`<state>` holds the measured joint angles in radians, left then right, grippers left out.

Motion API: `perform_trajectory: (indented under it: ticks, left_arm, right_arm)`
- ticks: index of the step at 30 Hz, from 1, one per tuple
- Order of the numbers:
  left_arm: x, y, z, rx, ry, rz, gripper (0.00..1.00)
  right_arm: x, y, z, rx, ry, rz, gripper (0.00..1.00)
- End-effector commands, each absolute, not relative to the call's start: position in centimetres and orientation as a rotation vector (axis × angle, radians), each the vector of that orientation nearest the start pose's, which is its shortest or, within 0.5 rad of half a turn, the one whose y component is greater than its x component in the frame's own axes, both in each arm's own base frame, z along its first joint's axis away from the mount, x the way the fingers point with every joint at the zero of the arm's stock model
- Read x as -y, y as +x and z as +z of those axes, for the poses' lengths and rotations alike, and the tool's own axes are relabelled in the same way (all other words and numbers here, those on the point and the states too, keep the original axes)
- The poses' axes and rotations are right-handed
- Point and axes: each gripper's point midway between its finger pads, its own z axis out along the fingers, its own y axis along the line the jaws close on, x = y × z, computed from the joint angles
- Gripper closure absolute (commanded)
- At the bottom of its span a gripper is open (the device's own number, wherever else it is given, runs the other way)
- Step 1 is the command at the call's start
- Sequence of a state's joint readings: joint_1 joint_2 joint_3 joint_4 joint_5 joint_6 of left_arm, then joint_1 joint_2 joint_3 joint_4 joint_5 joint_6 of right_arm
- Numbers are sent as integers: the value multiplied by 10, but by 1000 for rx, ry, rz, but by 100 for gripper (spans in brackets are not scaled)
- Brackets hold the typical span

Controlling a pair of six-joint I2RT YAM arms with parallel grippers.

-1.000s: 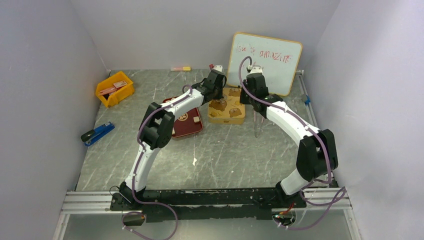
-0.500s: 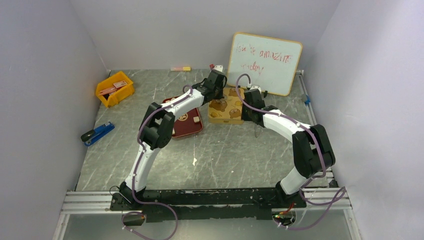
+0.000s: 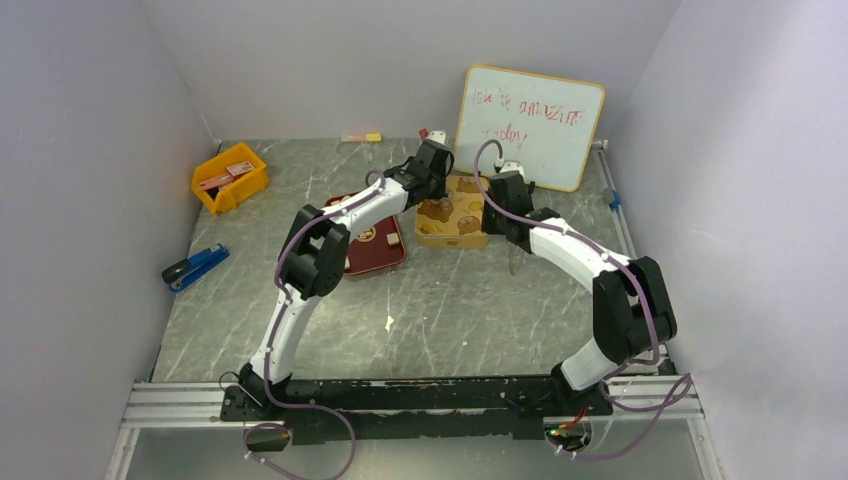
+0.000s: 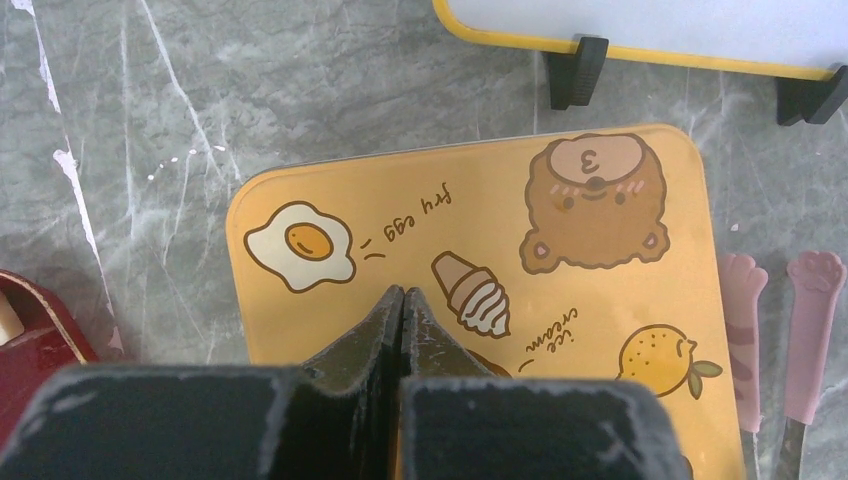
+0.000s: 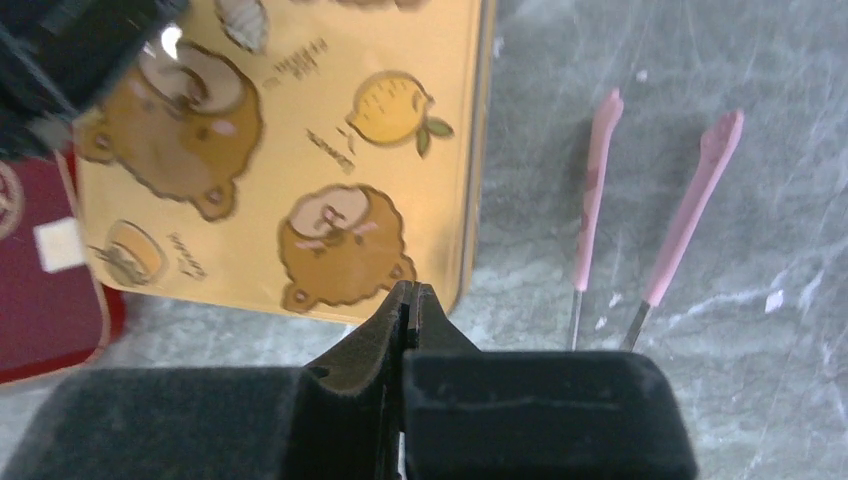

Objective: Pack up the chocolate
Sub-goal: Close the box lid on the packing box.

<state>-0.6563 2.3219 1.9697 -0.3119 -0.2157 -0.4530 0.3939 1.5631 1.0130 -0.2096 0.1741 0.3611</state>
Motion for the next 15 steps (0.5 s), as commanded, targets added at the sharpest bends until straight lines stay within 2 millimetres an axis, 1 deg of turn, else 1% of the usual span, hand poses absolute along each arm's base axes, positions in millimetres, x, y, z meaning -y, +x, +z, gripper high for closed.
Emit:
perform_trajectory:
  ticks: [1, 4, 6, 10, 15]
  left_arm:
    - [354, 488, 49, -2367, 154, -271, 95]
    - [353, 488, 47, -2369, 156, -265, 95]
    - [354, 489, 47, -2369, 159, -267, 95]
    - [354, 490, 45, -2371, 162, -271, 95]
    - [359, 488, 43, -2375, 172, -288, 95]
  right_arm:
    - [-156, 423, 174, -2123, 41, 228, 100]
    - [-160, 439, 194, -2085, 36, 222, 100]
    - [-162, 449, 203, -2070, 35, 216, 100]
    - [-165, 464, 220, -2033, 33, 205, 100]
    - [-166, 481, 236, -2000, 36, 179, 100]
